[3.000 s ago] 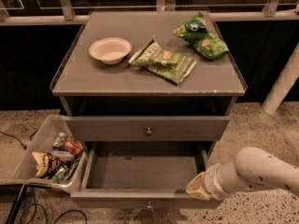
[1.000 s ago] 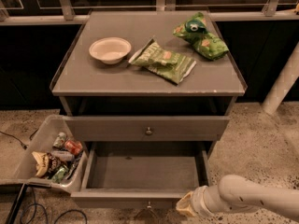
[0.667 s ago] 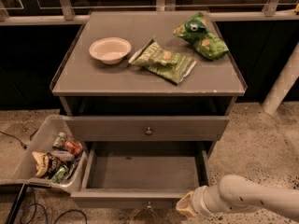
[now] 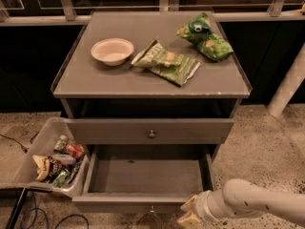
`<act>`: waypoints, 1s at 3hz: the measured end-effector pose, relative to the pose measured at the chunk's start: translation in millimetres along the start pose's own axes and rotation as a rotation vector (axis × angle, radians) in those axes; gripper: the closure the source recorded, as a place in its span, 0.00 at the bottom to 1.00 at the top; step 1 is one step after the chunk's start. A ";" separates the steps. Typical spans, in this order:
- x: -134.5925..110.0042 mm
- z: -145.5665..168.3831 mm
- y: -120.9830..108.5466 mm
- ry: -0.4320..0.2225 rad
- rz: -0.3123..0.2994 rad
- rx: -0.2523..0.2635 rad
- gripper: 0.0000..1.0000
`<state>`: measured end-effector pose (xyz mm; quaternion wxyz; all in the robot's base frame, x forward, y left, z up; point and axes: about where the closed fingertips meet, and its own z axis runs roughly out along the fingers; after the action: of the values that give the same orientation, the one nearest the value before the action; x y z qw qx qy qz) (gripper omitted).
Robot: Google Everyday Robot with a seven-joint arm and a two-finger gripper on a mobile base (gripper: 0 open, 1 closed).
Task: Close middle drawer
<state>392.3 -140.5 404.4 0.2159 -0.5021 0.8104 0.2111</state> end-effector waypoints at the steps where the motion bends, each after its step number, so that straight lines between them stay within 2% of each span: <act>1: -1.9 3.9 -6.2 -0.009 0.002 0.001 0.00; 2: -11.2 12.2 -33.5 -0.008 0.000 0.054 1.00; 3: -32.4 17.2 -66.7 -0.033 -0.010 0.094 1.00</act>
Offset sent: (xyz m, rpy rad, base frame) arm 0.0831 0.0003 -0.0111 -0.0509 -0.1123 -0.0747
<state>468.0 -134.6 400.2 0.2536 -0.4921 0.8132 0.1797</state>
